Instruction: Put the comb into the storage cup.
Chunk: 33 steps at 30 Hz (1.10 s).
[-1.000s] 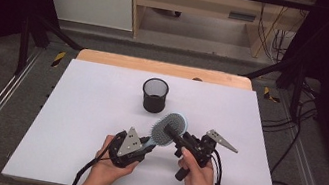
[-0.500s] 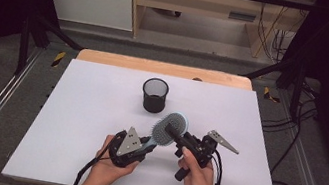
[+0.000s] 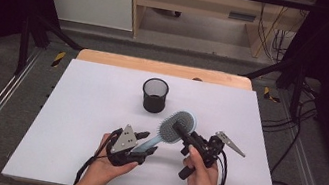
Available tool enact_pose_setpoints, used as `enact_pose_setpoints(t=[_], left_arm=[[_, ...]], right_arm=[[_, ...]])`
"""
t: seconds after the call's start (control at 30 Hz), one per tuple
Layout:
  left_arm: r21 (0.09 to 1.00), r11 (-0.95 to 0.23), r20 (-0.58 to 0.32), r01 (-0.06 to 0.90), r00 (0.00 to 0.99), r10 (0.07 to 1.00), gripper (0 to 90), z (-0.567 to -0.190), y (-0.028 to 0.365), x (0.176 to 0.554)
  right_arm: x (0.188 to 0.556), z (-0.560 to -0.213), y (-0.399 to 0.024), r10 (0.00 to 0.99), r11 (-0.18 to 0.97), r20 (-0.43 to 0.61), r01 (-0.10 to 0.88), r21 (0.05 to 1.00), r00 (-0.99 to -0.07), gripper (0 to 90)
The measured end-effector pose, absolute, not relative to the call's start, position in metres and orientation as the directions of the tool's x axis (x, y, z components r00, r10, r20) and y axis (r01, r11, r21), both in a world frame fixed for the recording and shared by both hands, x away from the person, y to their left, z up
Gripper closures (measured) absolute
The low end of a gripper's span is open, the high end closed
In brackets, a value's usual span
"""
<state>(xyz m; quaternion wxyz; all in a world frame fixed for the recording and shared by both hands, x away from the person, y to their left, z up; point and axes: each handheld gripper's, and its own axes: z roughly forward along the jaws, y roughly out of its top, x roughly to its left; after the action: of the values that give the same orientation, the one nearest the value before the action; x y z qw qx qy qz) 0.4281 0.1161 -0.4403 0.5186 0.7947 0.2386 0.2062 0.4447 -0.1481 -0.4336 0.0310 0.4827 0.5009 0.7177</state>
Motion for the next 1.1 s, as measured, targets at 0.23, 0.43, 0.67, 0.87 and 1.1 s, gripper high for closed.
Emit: enact_pose_setpoints(t=[0.23, 0.43, 0.67, 0.87, 1.1], left_arm=[[0.935, -0.304, 0.056, 0.184, 0.769, 0.637, 31.8, -0.437, 0.128, 0.433], [0.948, -0.242, 0.027, 0.207, 0.705, 0.708, 16.3, -0.431, 0.150, 0.442], [0.971, -0.159, 0.009, 0.181, 0.635, 0.773, 5.9, -0.423, 0.189, 0.449], [0.986, -0.082, -0.009, 0.144, 0.543, 0.840, 4.9, -0.420, 0.226, 0.447], [0.991, -0.040, -0.027, 0.130, 0.479, 0.877, 4.5, -0.429, 0.250, 0.453]], right_arm=[[0.447, -0.431, -0.163, 0.547, -0.525, 0.664, 0.409, 0.747, -0.510, 53.0], [0.445, -0.426, -0.172, 0.576, -0.529, 0.648, 0.377, 0.760, -0.498, 52.9], [0.446, -0.427, -0.177, 0.602, -0.516, 0.627, 0.359, 0.778, -0.494, 52.9], [0.446, -0.425, -0.179, 0.616, -0.506, 0.608, 0.341, 0.792, -0.500, 52.7], [0.446, -0.425, -0.184, 0.626, -0.500, 0.605, 0.342, 0.796, -0.492, 52.7]])
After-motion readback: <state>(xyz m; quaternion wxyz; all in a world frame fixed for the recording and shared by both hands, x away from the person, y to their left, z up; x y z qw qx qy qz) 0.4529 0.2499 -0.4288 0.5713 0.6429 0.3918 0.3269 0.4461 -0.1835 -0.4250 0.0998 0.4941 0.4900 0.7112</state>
